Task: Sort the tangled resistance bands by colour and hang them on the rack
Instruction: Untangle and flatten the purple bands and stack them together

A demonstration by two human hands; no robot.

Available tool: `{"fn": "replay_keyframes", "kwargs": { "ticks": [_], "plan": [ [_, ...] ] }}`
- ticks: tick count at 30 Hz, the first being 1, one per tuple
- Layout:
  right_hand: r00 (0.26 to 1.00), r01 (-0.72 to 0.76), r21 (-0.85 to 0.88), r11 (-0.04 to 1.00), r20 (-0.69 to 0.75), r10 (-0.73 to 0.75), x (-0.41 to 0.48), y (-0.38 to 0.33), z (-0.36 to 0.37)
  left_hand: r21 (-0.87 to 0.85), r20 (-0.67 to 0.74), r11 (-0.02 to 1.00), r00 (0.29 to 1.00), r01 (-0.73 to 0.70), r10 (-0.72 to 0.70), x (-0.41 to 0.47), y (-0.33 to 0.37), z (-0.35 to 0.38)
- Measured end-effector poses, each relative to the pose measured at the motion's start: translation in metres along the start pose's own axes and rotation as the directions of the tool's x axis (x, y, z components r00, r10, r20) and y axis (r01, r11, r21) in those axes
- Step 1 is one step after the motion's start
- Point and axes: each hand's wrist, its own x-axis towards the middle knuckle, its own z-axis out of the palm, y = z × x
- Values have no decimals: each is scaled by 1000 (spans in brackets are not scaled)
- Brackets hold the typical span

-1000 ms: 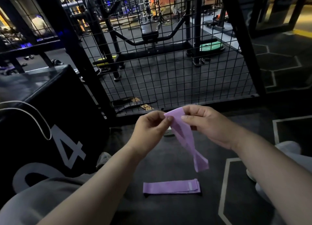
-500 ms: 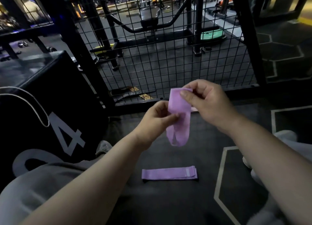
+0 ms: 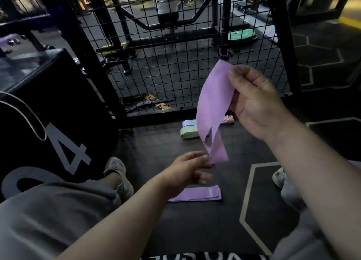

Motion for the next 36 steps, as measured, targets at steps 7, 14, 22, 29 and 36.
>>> {"fn": "replay_keyframes", "kwargs": {
  "ticks": [7, 14, 22, 29, 36],
  "plan": [
    [998, -55, 140, 989, 10, 54, 2, -1, -3, -192, -216, 976, 975, -102, 60, 11, 7, 2],
    [995, -95, 199, 975, 26, 92, 3, -1, -4, -290, -133, 954, 984, 73, -116, 15, 5, 18],
    [995, -72, 169, 983, -51, 82, 7, 1, -15, -485, -175, 868, 984, -108, 25, 13, 5, 33],
    [907, -71, 16, 997, -416, 71, 17, 16, -33, -552, -277, 785, 950, -280, 144, -2, 29, -2],
    [827, -112, -62, 992, -559, 58, 19, 33, -41, -475, -240, 770, 905, -426, 352, -14, 38, -39]
  ]
}}
